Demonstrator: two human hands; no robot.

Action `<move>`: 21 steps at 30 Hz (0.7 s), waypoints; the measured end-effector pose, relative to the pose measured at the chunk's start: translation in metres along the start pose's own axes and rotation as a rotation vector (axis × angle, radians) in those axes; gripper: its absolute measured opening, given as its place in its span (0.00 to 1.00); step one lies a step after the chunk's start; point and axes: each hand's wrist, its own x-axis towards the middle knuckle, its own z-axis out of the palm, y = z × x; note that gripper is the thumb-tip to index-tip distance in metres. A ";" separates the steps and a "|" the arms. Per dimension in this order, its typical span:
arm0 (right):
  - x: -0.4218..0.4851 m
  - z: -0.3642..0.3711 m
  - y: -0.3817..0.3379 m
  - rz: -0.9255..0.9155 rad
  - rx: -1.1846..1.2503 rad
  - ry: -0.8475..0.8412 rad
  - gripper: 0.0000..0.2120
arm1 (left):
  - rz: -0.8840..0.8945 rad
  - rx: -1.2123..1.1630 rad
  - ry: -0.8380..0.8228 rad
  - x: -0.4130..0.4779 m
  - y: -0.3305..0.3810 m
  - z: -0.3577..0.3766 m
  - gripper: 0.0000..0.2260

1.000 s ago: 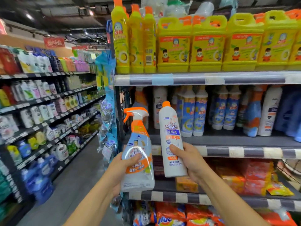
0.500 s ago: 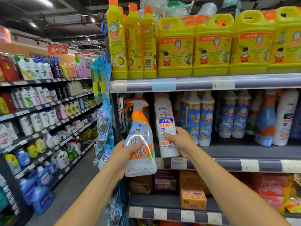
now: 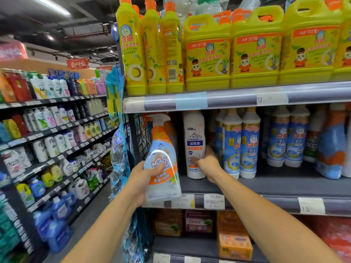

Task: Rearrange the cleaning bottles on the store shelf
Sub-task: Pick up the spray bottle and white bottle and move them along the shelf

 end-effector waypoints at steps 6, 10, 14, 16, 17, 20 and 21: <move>0.004 0.001 0.007 -0.025 -0.068 -0.012 0.24 | -0.020 -0.011 0.008 0.024 -0.002 0.005 0.19; 0.005 0.003 0.009 -0.027 -0.072 0.008 0.24 | 0.000 -0.008 0.022 0.040 -0.006 0.008 0.19; 0.006 0.006 0.010 -0.024 -0.108 0.062 0.24 | 0.023 -0.037 0.045 0.058 -0.010 0.010 0.20; 0.005 0.007 0.011 -0.016 -0.153 0.088 0.25 | 0.029 -0.035 0.048 0.067 -0.014 0.009 0.19; 0.004 0.006 0.013 -0.009 -0.184 0.096 0.25 | 0.032 -0.025 0.037 0.071 -0.016 0.008 0.19; 0.001 0.004 0.020 0.010 -0.258 0.084 0.28 | 0.075 0.013 0.005 0.080 -0.020 0.006 0.18; 0.001 0.003 0.021 0.009 -0.271 0.075 0.28 | 0.088 0.024 -0.001 0.084 -0.020 0.005 0.18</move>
